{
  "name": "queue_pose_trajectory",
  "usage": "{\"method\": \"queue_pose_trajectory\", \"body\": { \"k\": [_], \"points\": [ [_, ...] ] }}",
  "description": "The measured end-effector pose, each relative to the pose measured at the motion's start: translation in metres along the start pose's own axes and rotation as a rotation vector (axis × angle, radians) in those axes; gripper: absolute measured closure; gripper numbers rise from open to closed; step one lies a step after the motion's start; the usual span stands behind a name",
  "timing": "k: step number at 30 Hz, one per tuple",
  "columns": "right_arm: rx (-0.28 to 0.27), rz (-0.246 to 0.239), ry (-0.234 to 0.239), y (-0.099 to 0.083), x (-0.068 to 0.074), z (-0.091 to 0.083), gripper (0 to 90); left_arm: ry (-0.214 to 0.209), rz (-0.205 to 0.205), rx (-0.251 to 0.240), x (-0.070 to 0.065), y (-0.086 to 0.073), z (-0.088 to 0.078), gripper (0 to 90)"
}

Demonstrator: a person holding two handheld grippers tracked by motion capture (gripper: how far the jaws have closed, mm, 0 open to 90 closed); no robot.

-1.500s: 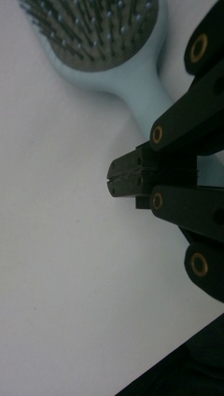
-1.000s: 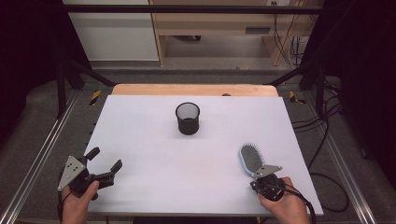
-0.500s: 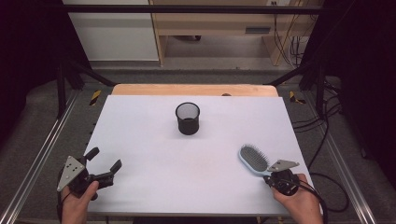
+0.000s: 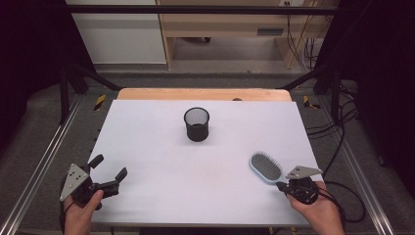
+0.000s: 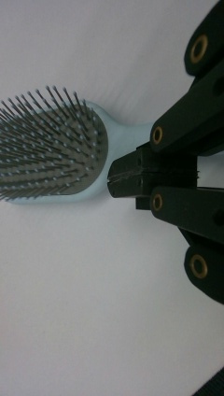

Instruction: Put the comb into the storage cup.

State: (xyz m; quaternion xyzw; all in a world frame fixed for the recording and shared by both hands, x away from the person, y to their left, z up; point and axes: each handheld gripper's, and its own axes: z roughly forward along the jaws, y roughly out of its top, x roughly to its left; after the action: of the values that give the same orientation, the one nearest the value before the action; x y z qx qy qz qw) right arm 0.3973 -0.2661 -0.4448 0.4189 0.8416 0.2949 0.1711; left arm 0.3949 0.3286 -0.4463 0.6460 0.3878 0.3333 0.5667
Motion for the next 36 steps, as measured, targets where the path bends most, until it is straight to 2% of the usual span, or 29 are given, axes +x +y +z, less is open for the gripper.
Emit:
{"method": "queue_pose_trajectory", "body": {
  "k": [3, 6, 10, 13, 17, 21, 22, 23, 28, 32, 36],
  "points": [
    [-0.018, 0.006, 0.015, 0.004, -0.002, -0.010, 87.6, 0.001, 0.004, 0.001, 0.000, 0.000, 0.000, 2.5],
    [-0.021, 0.005, 0.011, 0.007, -0.007, -0.018, 83.2, 0.002, 0.002, -0.003, -0.001, 0.001, -0.001, 2.5],
    [-0.026, -0.006, 0.009, 0.008, -0.016, -0.024, 74.4, 0.005, 0.001, -0.006, 0.000, 0.001, -0.001, 2.5],
    [-0.015, -0.008, 0.005, 0.009, -0.021, -0.026, 62.9, 0.004, 0.002, -0.004, 0.000, 0.000, -0.001, 2.4],
    [0.015, -0.004, 0.013, 0.009, -0.027, -0.022, 47.5, 0.003, 0.004, -0.002, 0.000, 0.000, -0.001, 2.4],
    [0.046, 0.003, 0.013, 0.007, -0.030, -0.012, 36.1, 0.005, 0.010, -0.004, 0.000, 0.001, -0.001, 2.5],
    [0.060, 0.012, 0.010, 0.006, -0.031, -0.008, 29.5, 0.004, 0.010, -0.003, 0.000, 0.001, -0.001, 2.5],
    [0.060, 0.012, 0.010, 0.006, -0.031, -0.008, 29.5, 0.004, 0.008, -0.004, 0.000, 0.001, -0.001, 2.5],
    [0.070, 0.043, 0.000, 0.004, -0.033, 0.002, 14.9, 0.004, 0.006, -0.003, 0.000, 0.000, -0.001, 2.4],
    [0.078, 0.054, 0.014, 0.003, -0.031, 0.010, 13.6, 0.002, 0.007, -0.003, 0.000, 0.001, -0.001, 2.4],
    [0.106, 0.033, 0.028, 0.003, -0.029, 0.015, 24.0, 0.001, 0.007, -0.001, 0.000, 0.001, -0.001, 2.4]
  ]
}}
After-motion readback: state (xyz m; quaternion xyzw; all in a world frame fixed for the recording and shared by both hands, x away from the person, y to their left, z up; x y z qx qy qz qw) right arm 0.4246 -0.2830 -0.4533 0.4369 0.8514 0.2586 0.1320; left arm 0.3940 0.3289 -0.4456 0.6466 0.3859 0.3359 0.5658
